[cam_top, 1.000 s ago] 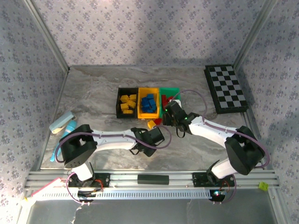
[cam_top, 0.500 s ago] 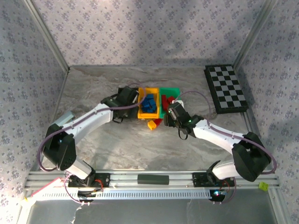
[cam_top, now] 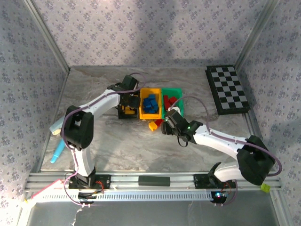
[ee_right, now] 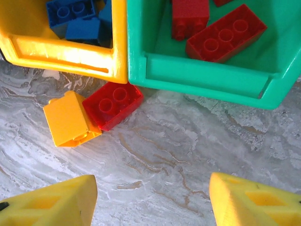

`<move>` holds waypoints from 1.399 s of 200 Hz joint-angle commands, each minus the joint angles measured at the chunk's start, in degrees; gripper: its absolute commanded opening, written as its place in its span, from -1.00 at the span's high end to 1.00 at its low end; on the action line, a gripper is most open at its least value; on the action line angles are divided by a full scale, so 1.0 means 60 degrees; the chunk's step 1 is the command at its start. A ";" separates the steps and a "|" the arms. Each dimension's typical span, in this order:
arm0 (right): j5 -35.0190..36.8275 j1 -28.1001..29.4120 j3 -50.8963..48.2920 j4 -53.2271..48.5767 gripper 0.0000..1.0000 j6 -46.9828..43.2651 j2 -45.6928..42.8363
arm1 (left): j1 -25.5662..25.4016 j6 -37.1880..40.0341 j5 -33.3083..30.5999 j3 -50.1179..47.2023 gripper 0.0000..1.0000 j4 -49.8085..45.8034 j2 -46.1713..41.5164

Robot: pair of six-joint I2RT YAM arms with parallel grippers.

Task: Sort the legos into containers by color
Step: Place the lego in the container, then pick up the lego from the center of the table.

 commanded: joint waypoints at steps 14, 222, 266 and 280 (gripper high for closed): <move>-0.0282 0.0079 0.0094 0.0019 -0.32 0.0066 0.0608 | -0.0018 -0.0232 0.0181 -0.0720 -0.48 0.0067 -0.1278; -0.0885 0.0651 0.3592 0.0032 -0.30 -0.0875 0.4476 | -0.0108 -0.1611 0.0588 -0.5532 -0.53 0.1289 -0.6285; -0.0998 0.0750 0.3849 0.0005 -0.25 -0.0905 0.4831 | -0.0097 -0.1731 0.0650 -0.5786 -0.53 0.1355 -0.6401; -0.0998 0.0820 0.3919 -0.0059 -0.23 -0.0920 0.4952 | -0.0098 -0.1751 0.0663 -0.5822 -0.53 0.1389 -0.6435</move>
